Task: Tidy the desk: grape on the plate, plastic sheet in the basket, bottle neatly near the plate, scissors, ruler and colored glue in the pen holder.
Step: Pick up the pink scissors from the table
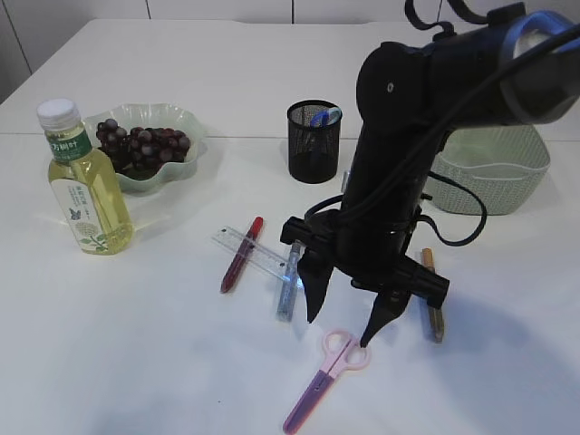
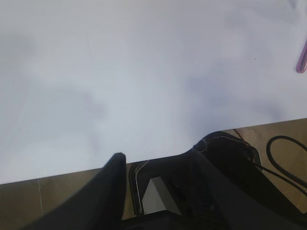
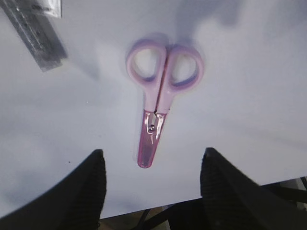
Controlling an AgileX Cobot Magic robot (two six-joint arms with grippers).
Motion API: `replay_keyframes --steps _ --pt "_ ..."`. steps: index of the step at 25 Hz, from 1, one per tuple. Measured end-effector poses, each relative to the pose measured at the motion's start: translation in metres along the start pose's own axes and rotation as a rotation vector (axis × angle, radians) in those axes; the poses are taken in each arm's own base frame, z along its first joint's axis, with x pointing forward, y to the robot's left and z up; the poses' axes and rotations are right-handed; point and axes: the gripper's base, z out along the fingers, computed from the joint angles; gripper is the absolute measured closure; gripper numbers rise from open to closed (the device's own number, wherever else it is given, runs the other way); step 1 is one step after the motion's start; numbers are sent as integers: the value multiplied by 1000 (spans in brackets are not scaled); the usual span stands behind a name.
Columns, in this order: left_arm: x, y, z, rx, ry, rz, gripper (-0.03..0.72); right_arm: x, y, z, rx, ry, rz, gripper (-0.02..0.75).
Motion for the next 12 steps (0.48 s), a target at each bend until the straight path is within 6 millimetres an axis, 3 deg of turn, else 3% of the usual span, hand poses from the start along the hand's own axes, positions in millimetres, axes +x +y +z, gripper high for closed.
replay_keyframes --steps 12 --pt "0 0 0 0 0 0 371 6 6 31 63 89 7 227"
